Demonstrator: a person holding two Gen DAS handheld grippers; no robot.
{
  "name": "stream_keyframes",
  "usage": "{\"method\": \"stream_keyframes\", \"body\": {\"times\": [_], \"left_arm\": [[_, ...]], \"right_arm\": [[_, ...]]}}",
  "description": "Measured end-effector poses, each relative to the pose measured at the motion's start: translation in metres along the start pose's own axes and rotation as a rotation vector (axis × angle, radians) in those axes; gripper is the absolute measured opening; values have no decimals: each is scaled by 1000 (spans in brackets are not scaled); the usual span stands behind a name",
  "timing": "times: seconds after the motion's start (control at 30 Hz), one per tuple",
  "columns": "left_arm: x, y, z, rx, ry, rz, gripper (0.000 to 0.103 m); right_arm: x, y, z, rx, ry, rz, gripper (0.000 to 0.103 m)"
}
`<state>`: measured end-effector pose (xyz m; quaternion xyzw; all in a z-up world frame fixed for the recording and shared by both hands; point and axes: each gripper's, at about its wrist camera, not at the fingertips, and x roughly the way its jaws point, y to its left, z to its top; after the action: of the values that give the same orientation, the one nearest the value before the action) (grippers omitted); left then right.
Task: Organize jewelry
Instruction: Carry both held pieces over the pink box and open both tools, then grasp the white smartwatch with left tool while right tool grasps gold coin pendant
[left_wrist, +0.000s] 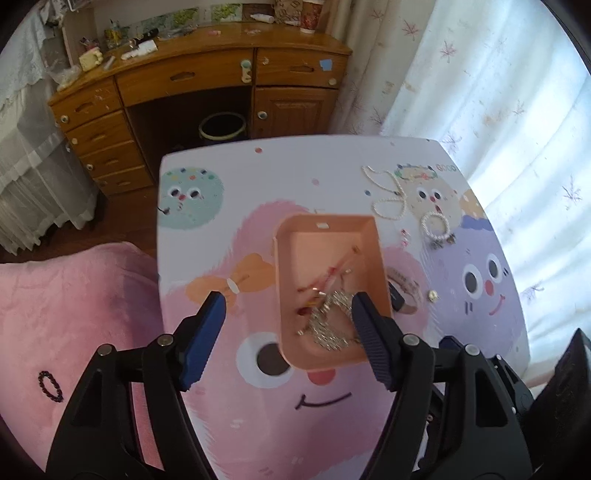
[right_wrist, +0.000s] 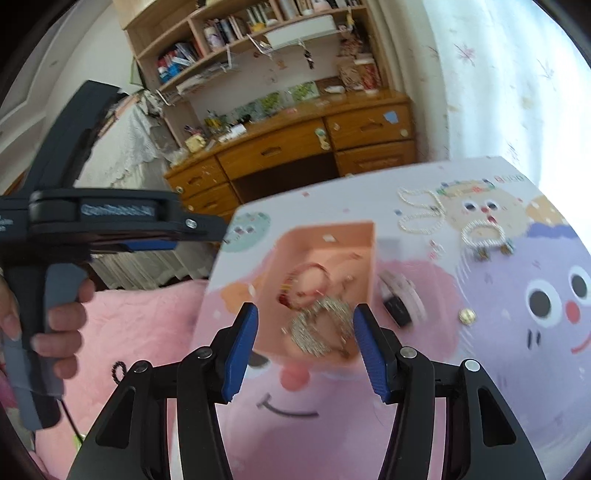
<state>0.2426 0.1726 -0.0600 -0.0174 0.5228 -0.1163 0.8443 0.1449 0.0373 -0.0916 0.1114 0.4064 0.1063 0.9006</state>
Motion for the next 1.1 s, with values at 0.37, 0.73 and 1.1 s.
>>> {"method": "stream_keyframes", "body": {"times": [0.37, 0.73, 1.1], "left_arm": [[-7, -47, -48, 5, 99, -88, 68], [7, -118, -46, -115, 159, -108, 68], [52, -158, -29, -276, 188, 5, 68]], "right_arm": [[-11, -76, -46, -3, 136, -104, 64], [-37, -95, -70, -591, 184, -215, 65], [-33, -124, -71, -849, 205, -55, 65]]}}
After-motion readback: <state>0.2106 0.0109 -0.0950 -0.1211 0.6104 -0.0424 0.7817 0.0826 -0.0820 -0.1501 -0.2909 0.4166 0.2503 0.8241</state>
